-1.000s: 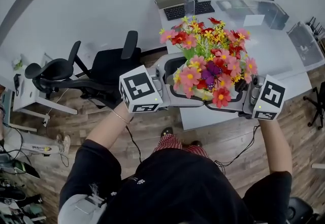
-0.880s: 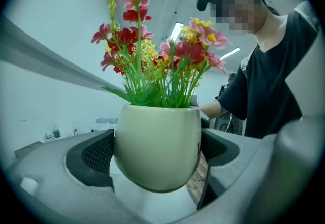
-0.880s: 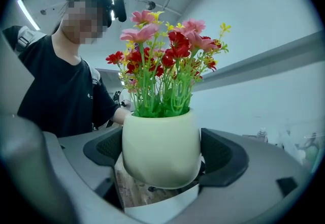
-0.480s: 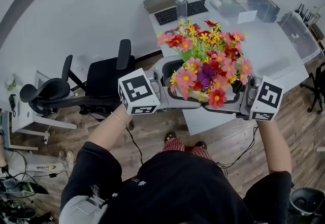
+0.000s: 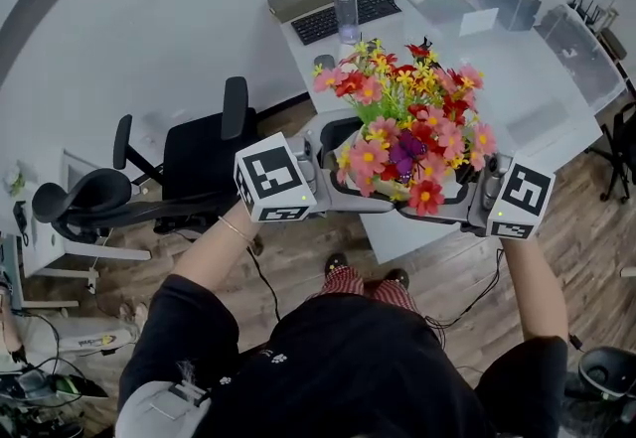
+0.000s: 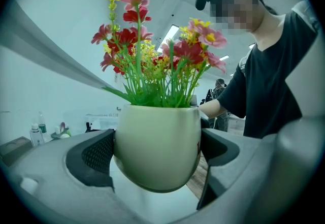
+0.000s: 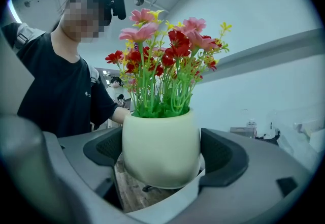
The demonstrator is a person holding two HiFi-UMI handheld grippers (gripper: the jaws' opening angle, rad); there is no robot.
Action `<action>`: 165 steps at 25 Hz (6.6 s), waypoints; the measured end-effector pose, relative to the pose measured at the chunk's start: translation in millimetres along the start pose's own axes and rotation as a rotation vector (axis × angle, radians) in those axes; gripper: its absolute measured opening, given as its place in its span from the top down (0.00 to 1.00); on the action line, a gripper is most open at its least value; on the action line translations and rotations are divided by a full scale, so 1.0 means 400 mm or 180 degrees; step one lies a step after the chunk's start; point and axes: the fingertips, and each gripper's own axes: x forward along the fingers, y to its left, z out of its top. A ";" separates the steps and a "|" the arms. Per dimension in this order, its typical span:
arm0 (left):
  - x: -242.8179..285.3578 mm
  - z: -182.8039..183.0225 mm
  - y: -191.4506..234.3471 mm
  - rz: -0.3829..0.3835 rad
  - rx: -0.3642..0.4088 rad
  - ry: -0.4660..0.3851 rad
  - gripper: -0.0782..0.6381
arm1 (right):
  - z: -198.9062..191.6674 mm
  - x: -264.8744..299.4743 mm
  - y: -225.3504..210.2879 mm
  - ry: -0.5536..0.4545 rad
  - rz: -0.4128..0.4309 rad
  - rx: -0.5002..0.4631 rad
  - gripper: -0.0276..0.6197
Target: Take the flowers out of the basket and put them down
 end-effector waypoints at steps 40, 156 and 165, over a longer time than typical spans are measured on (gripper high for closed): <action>0.065 -0.176 0.044 -0.0349 -0.0120 0.0178 0.16 | -0.183 0.005 -0.063 0.0157 -0.0272 0.0290 0.24; 0.092 -0.255 0.075 -0.0470 0.0073 0.0890 0.16 | -0.270 0.020 -0.102 0.0852 -0.0434 0.0467 0.24; 0.095 -0.267 0.077 -0.0505 0.0075 0.0922 0.16 | -0.282 0.020 -0.105 0.0888 -0.0496 0.0521 0.24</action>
